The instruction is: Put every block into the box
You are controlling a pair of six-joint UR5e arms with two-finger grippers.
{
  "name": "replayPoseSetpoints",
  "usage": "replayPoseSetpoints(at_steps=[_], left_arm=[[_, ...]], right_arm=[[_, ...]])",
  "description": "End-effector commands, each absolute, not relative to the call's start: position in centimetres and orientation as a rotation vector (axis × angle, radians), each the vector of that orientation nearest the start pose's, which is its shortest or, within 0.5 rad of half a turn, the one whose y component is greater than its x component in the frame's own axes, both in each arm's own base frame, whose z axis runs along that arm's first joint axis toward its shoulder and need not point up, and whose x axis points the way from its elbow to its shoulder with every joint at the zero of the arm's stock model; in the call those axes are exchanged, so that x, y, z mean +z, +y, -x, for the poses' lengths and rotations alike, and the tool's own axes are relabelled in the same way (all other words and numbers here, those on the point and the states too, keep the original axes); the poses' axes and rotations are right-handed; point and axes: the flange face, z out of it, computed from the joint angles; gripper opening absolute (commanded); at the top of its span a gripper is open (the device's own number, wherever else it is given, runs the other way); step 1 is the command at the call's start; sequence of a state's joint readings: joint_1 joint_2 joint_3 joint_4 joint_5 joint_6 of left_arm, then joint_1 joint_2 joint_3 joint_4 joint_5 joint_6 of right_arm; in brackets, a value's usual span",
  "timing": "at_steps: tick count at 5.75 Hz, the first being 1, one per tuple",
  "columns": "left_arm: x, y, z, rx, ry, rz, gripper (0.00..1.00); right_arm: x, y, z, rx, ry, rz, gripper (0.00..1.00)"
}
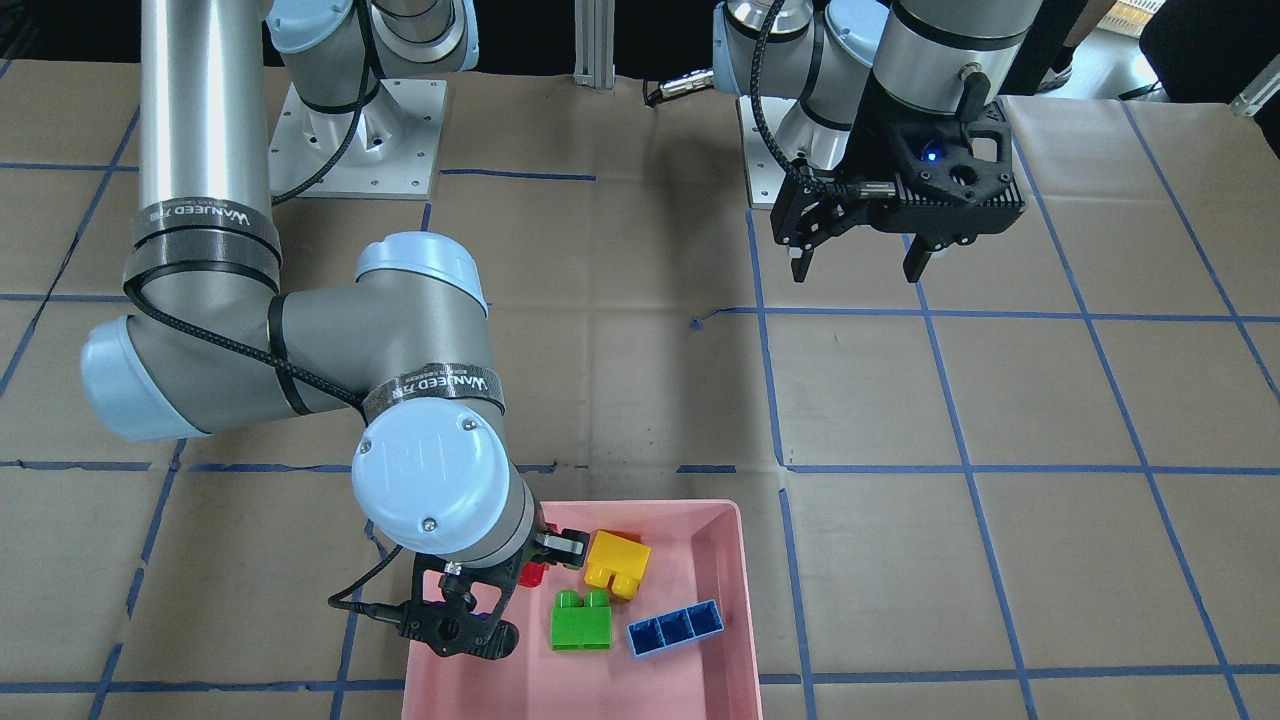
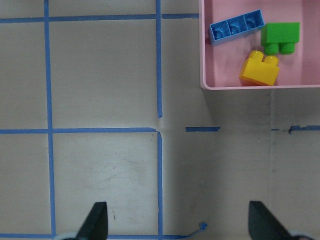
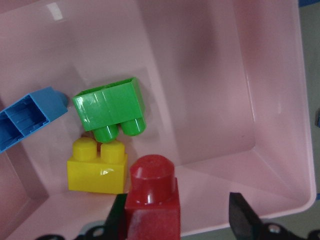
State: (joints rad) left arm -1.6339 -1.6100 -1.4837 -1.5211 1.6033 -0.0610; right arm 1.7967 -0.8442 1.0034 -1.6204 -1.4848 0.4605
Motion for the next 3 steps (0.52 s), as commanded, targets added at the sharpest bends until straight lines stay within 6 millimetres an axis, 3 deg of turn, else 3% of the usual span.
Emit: replayPoseSetpoints(at_steps=[1,2,3], left_arm=[[51.5,-50.7,16.2,-0.146,3.113,0.005,0.99],[51.7,-50.5,16.1,-0.153,3.112,0.005,1.00],[51.6,-50.4,16.0,-0.142,3.110,0.007,1.00]], right_arm=[[30.8,-71.0,-30.3,0.188,3.081,-0.289,0.99],[30.6,-71.4,-29.2,0.169,3.102,-0.092,0.99],[30.8,-71.8,-28.5,0.134,3.145,-0.002,0.99]])
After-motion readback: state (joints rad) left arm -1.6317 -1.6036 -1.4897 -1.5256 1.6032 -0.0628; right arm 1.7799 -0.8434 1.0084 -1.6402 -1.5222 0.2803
